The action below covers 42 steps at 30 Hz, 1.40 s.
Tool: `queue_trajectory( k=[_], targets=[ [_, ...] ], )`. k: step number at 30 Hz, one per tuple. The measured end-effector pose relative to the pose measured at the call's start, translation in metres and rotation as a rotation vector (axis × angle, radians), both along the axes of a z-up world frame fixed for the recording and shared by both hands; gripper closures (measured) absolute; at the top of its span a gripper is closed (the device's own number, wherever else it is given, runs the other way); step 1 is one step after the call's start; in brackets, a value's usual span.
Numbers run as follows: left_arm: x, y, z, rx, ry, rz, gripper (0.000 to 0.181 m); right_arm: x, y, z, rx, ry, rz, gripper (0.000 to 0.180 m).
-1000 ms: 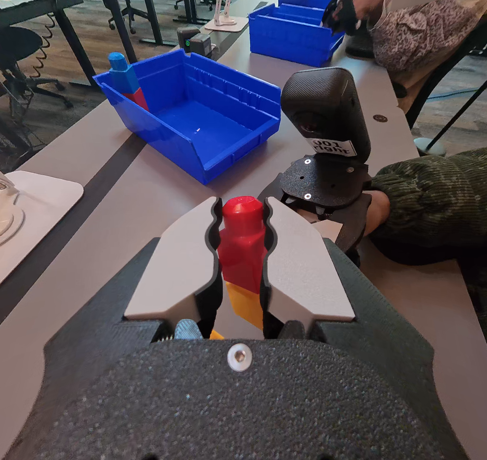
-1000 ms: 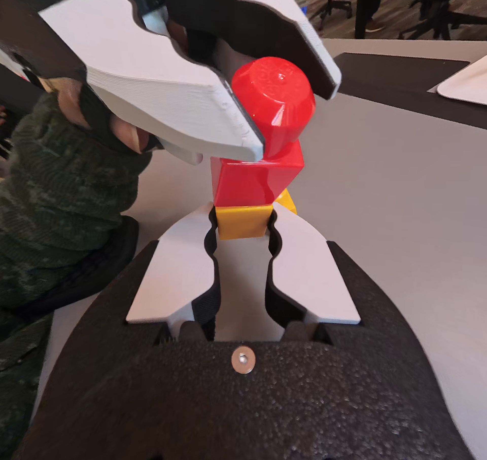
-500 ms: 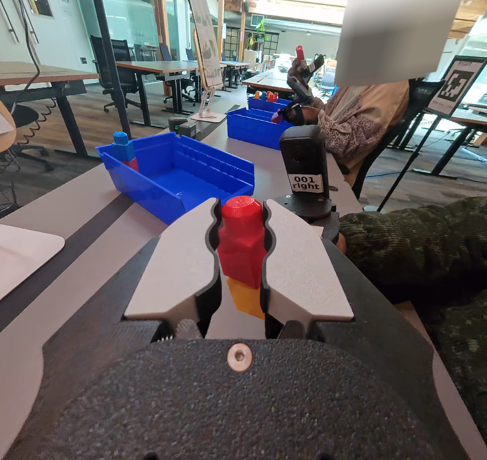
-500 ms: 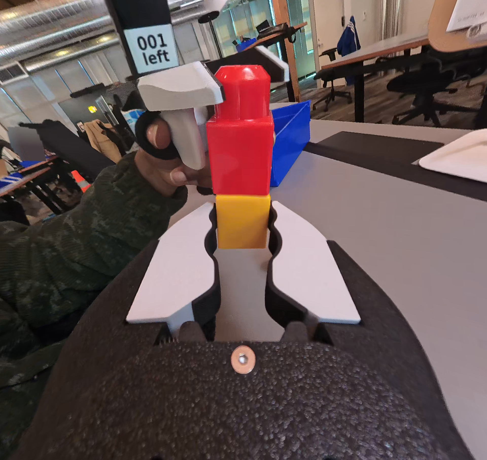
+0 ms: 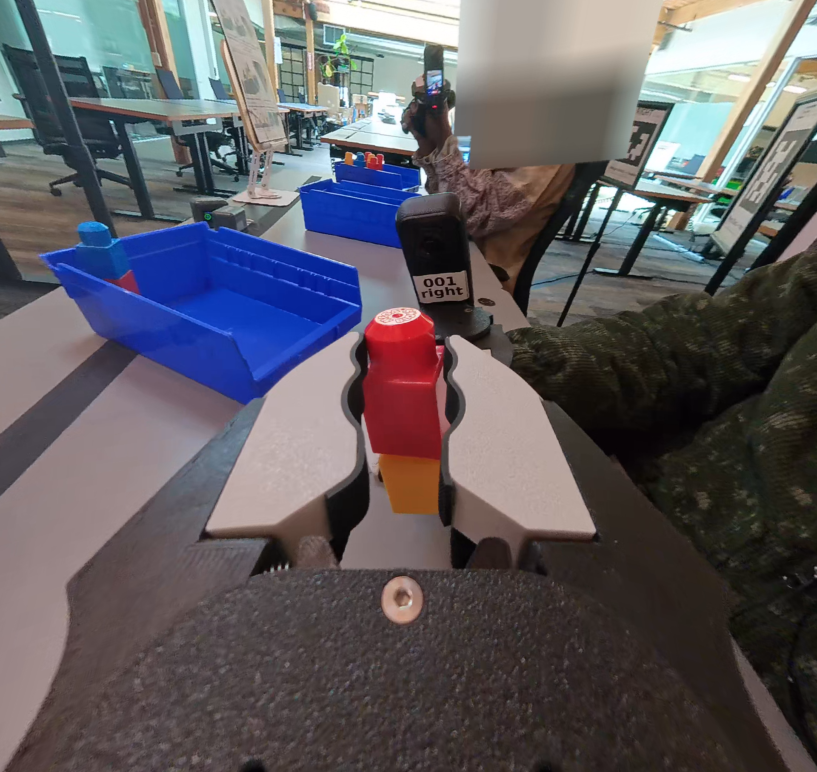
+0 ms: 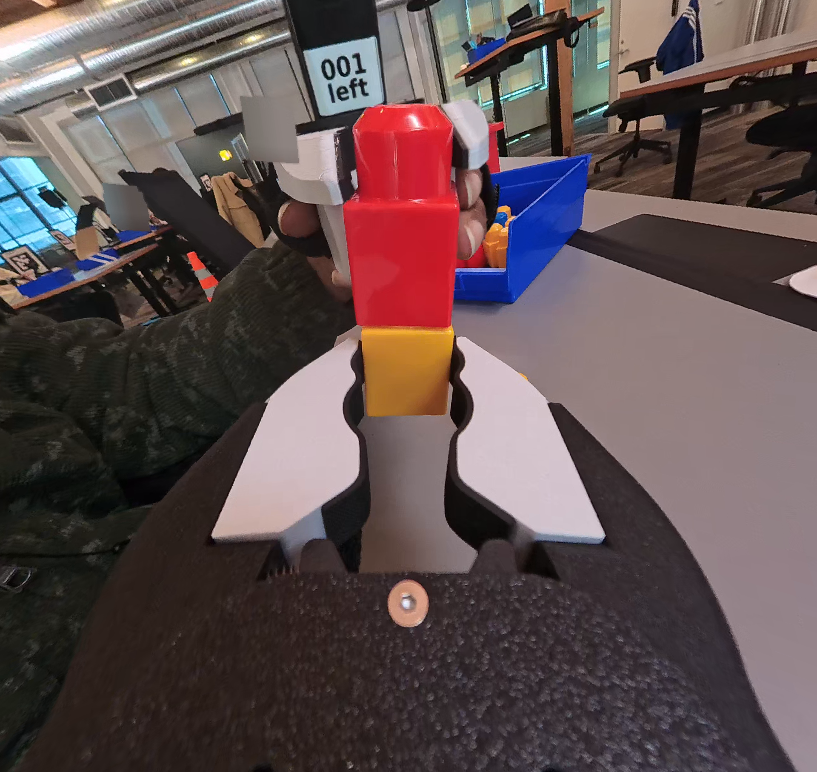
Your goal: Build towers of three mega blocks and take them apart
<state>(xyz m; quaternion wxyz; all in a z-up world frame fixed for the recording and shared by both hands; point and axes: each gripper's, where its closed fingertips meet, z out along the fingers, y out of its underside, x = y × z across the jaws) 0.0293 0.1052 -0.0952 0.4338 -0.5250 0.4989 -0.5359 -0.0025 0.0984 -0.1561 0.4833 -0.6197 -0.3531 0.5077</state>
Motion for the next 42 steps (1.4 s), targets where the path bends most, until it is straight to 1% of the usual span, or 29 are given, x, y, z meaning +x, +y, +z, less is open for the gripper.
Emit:
queue_trajectory(
  k=[1, 2, 5, 6, 9, 11, 16, 30, 42],
  targets=[
    [0.000, -0.007, -0.001, -0.012, -0.004, -0.051, 0.135, -0.001, -0.001, 0.000, 0.000, -0.002, 0.002, 0.143],
    [0.000, -0.009, -0.001, -0.031, -0.008, -0.069, 0.132, -0.001, -0.002, 0.001, -0.005, 0.002, 0.007, 0.143],
    [0.000, -0.004, -0.004, -0.013, -0.002, -0.036, 0.145, -0.001, -0.003, 0.000, -0.015, 0.000, 0.022, 0.143],
    [0.001, -0.003, -0.005, -0.007, 0.001, -0.034, 0.147, -0.001, -0.004, -0.001, -0.012, -0.004, 0.026, 0.143],
    [0.001, -0.003, -0.007, -0.008, 0.016, -0.030, 0.147, -0.001, -0.004, -0.002, -0.007, -0.020, 0.024, 0.143],
    [0.003, 0.001, -0.006, -0.029, 0.035, 0.003, 0.146, 0.001, -0.001, 0.000, 0.001, -0.009, -0.006, 0.143],
    [0.011, 0.004, 0.002, -0.018, 0.003, 0.061, 0.147, 0.009, 0.004, 0.012, 0.005, 0.071, -0.067, 0.143],
    [0.005, -0.005, 0.000, 0.008, 0.009, -0.008, 0.147, 0.003, -0.004, 0.009, 0.023, 0.050, -0.021, 0.143],
    [0.005, -0.002, -0.001, 0.005, 0.011, 0.005, 0.147, 0.002, -0.003, 0.008, 0.008, 0.043, -0.015, 0.143]
  ],
)
